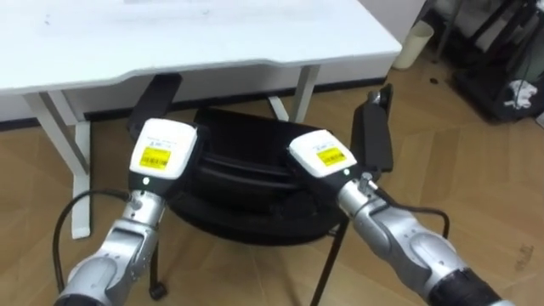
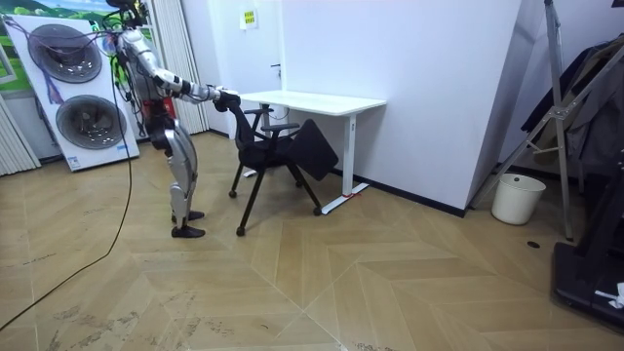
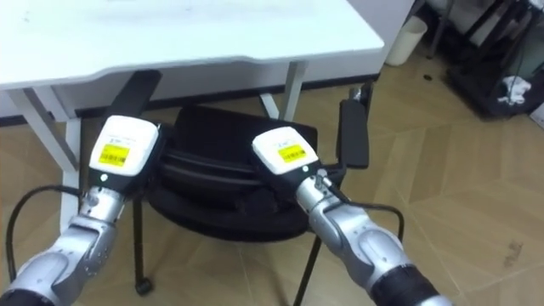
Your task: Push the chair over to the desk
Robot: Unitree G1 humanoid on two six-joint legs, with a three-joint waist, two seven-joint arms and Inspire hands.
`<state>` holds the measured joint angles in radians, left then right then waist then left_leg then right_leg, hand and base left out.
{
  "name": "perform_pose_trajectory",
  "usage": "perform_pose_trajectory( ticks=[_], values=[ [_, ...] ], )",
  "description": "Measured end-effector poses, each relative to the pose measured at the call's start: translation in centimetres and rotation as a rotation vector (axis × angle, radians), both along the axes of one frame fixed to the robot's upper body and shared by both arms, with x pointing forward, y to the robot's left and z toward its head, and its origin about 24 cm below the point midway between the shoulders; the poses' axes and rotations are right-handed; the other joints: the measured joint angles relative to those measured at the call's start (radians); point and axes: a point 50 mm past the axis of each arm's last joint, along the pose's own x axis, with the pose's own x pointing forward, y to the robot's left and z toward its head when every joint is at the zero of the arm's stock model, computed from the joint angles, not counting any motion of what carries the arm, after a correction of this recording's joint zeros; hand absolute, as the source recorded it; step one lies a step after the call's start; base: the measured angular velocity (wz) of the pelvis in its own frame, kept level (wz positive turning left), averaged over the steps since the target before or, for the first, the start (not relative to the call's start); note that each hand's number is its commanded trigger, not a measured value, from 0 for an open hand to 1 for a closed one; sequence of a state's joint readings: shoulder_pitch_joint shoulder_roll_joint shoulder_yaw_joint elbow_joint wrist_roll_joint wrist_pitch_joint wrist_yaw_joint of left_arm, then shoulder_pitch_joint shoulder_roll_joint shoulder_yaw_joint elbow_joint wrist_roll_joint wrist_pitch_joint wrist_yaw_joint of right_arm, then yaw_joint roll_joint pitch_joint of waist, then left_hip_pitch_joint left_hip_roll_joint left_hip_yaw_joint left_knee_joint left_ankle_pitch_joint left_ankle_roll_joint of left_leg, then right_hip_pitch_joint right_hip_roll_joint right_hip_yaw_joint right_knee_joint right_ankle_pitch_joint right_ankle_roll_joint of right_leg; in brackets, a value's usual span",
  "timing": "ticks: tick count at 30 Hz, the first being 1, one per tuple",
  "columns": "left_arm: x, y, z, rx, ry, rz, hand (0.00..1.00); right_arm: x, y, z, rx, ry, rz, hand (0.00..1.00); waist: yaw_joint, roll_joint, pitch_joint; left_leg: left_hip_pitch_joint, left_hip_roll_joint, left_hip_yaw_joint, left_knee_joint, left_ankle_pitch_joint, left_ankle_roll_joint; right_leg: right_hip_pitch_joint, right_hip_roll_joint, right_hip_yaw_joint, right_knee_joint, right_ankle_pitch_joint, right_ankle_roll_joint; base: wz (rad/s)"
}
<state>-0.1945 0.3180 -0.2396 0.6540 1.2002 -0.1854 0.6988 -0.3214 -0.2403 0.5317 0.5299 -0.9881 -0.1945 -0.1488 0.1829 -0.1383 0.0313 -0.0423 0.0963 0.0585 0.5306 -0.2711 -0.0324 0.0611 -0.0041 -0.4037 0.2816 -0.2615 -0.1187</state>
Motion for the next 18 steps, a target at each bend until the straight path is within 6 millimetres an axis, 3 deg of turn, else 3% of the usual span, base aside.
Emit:
perform_pose_trajectory(
  ticks=[1,2,3,4,5,6,7,8,9,11,13,14,18],
  values=[
    [-0.1,0.1,-0.1,-0.001,-0.002,0.005,1.00,-0.1,0.2,-0.1,0.002,0.004,0.004,1.00,-0.001,0.001,0.0008,-0.001,0.033,0.038,0.049,-0.011,-0.008,0.021,0.002,-0.048,0.002,-0.011,0.001,0.13],
    [-0.1,0.1,-0.1,0.000,0.003,0.004,1.00,-0.1,0.2,-0.2,-0.001,0.012,0.007,1.00,-0.006,0.011,0.0050,-0.016,0.049,0.051,0.077,-0.017,-0.009,0.044,0.004,-0.099,0.003,-0.023,0.005,0.24],
    [-0.2,0.0,-0.2,0.005,0.011,0.002,1.00,-0.2,0.2,-0.3,0.000,0.017,0.007,1.00,-0.007,0.008,0.0020,-0.018,0.049,0.043,0.076,-0.017,-0.011,0.055,0.004,-0.121,0.003,-0.028,0.007,0.45],
    [0.0,-0.1,-0.1,0.016,0.017,-0.005,1.00,-0.2,0.1,-0.3,0.000,0.016,0.010,1.00,-0.013,-0.004,-0.0031,-0.014,0.030,0.001,0.030,-0.014,-0.015,0.058,0.007,-0.144,-0.007,-0.029,0.007,0.61],
    [0.6,-0.4,0.4,0.025,0.009,-0.018,1.00,-0.1,-0.2,-0.1,0.006,0.003,0.009,1.00,-0.016,-0.017,-0.0041,-0.011,0.009,-0.044,-0.032,-0.002,-0.037,0.048,0.004,-0.171,-0.019,-0.026,0.001,0.65],
    [0.9,-0.5,0.6,0.029,0.006,-0.024,1.00,0.0,-0.3,0.0,0.011,-0.005,0.006,1.00,-0.018,-0.023,-0.0055,-0.010,0.008,-0.048,-0.056,0.003,-0.045,0.041,0.002,-0.185,-0.025,-0.023,-0.003,0.55],
    [1.2,-0.7,0.7,0.030,0.008,-0.026,1.00,0.1,-0.5,0.2,0.015,-0.015,0.003,1.00,-0.021,-0.031,-0.0083,-0.013,0.025,-0.018,-0.021,0.000,-0.042,0.028,-0.005,-0.232,-0.024,-0.024,-0.011,0.11],
    [0.8,-0.5,0.3,0.029,0.021,-0.021,1.00,0.0,-0.3,0.0,0.012,-0.007,0.007,1.00,-0.012,-0.026,-0.0087,-0.013,0.053,0.041,0.081,-0.008,-0.036,0.042,-0.004,-0.259,-0.026,-0.029,-0.015,-0.04],
    [0.7,-0.4,0.2,0.025,0.021,-0.017,1.00,-0.1,-0.2,-0.1,0.008,-0.004,0.011,1.00,-0.013,-0.024,-0.0085,-0.015,0.066,0.059,0.142,-0.008,-0.036,0.050,-0.004,-0.271,-0.026,-0.034,-0.015,-0.15],
    [0.4,-0.5,0.1,0.017,0.022,-0.015,1.00,-0.2,-0.5,-0.2,-0.004,0.001,0.012,1.00,-0.018,-0.021,-0.0061,-0.018,0.119,0.079,0.285,0.003,-0.038,0.070,-0.001,-0.345,-0.025,-0.053,-0.013,0.20],
    [0.6,-0.8,0.1,0.011,0.026,-0.017,1.00,-0.1,-0.8,-0.1,-0.010,-0.003,0.009,1.00,-0.020,-0.021,-0.0065,-0.016,0.154,0.077,0.301,0.035,-0.045,0.083,0.003,-0.399,-0.024,-0.059,-0.016,0.38],
    [0.8,-1.1,0.2,0.011,0.028,-0.022,1.00,-0.1,-0.9,0.0,-0.012,-0.006,0.008,1.00,-0.023,-0.017,-0.0043,-0.018,0.171,0.081,0.275,0.076,-0.047,0.086,0.009,-0.423,-0.023,-0.062,-0.018,0.34],
    [1.3,-1.6,0.3,0.022,0.031,-0.036,1.00,-0.1,-1.3,0.0,-0.020,-0.013,0.005,1.00,-0.028,-0.034,-0.0077,-0.013,0.167,0.081,0.188,0.075,-0.060,0.086,0.009,-0.475,-0.036,-0.059,-0.025,0.39]
  ],
)
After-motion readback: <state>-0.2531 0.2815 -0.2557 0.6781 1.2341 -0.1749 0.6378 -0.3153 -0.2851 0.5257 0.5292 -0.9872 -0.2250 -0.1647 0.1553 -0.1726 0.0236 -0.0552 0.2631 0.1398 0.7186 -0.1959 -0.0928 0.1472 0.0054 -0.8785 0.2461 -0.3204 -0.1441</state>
